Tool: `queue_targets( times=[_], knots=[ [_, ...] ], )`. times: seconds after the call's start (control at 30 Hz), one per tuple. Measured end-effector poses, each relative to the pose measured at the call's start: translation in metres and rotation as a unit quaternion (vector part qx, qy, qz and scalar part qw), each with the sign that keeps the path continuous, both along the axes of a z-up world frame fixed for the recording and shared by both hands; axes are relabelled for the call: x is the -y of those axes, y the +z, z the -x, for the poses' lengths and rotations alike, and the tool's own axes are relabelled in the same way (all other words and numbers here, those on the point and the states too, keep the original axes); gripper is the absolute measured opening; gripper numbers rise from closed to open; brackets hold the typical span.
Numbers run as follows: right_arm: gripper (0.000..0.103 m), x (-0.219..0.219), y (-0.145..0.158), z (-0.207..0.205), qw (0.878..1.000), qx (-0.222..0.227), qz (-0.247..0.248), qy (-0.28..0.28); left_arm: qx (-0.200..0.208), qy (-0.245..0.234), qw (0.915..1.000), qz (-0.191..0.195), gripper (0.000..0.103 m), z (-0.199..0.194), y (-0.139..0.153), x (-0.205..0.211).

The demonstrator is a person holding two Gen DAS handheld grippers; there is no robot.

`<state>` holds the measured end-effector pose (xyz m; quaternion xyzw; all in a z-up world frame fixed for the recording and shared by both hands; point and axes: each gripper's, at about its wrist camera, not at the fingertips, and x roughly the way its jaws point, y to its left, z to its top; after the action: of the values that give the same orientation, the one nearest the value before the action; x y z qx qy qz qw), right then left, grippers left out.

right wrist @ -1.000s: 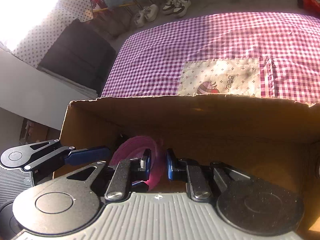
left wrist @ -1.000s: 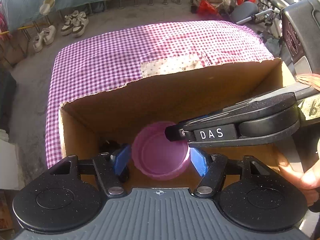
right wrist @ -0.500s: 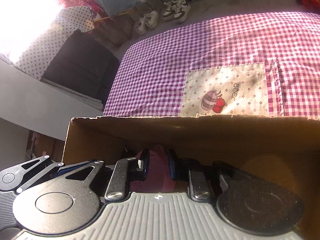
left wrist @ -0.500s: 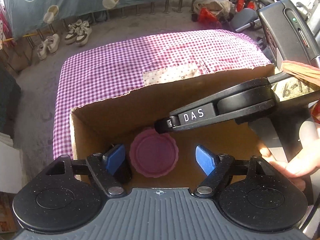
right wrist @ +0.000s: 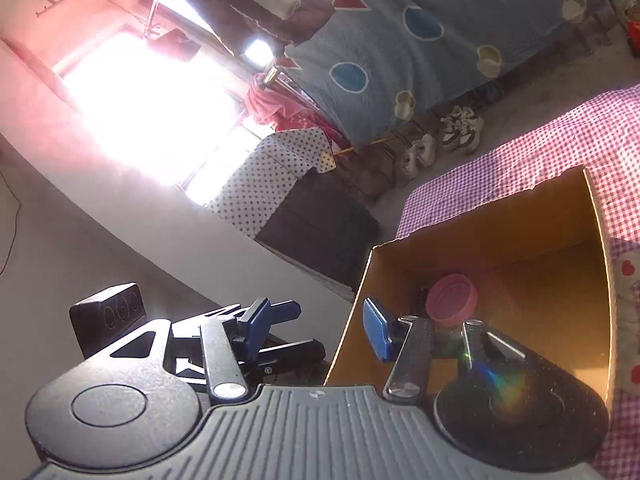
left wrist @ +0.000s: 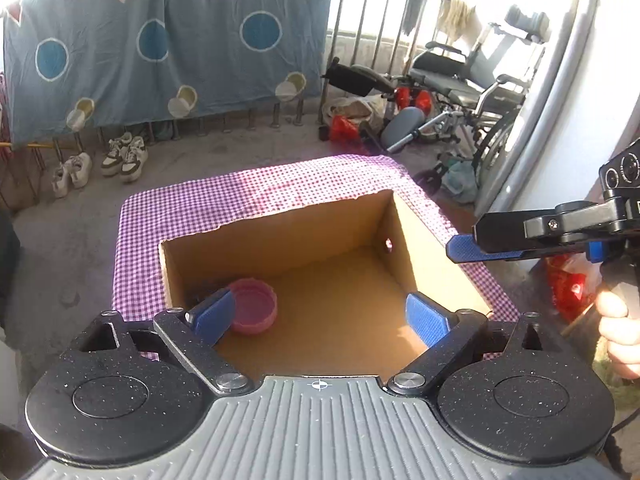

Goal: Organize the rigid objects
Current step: 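Move the left gripper back to the black cylinder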

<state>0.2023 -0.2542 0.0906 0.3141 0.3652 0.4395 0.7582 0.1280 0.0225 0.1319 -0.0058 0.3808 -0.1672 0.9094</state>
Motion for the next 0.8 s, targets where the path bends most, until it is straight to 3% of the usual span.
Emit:
queue_targets(
  times=[0.1, 0.2, 0.37, 0.47, 0.53, 0.6, 0.8],
  knots=[
    [0.054, 0.033, -0.010, 0.048, 0.999, 0.008, -0.042, -0.031, 0.010, -0.016, 0.9997, 0.013, 0.095, 0.026, -0.005, 0.009],
    [0.054, 0.057, -0.032, 0.085, 0.995, 0.005, -0.047, -0.085, 0.011, -0.029, 0.9994, 0.015, 0.095, 0.051, -0.025, 0.028],
    [0.054, 0.072, -0.096, 0.112, 0.981, -0.064, 0.007, -0.184, 0.008, -0.055, 0.9983, -0.020, 0.095, 0.078, -0.075, 0.074],
    [0.054, 0.068, -0.126, 0.109, 0.971, -0.100, 0.053, -0.209, -0.006, -0.064, 0.9973, -0.035, 0.093, 0.079, -0.109, 0.101],
    [0.053, 0.064, -0.143, 0.105, 0.967, -0.120, 0.072, -0.212, -0.021, -0.050, 0.9973, -0.050, 0.085, 0.075, -0.132, 0.117],
    [0.053, 0.064, -0.154, 0.106, 0.965, -0.125, 0.087, -0.212, -0.035, -0.045, 0.9961, -0.067, 0.068, 0.070, -0.150, 0.131],
    [0.053, 0.054, -0.165, 0.092, 0.961, -0.116, 0.136, -0.210, -0.030, -0.003, 0.9949, -0.096, 0.057, 0.054, -0.173, 0.140]
  ],
)
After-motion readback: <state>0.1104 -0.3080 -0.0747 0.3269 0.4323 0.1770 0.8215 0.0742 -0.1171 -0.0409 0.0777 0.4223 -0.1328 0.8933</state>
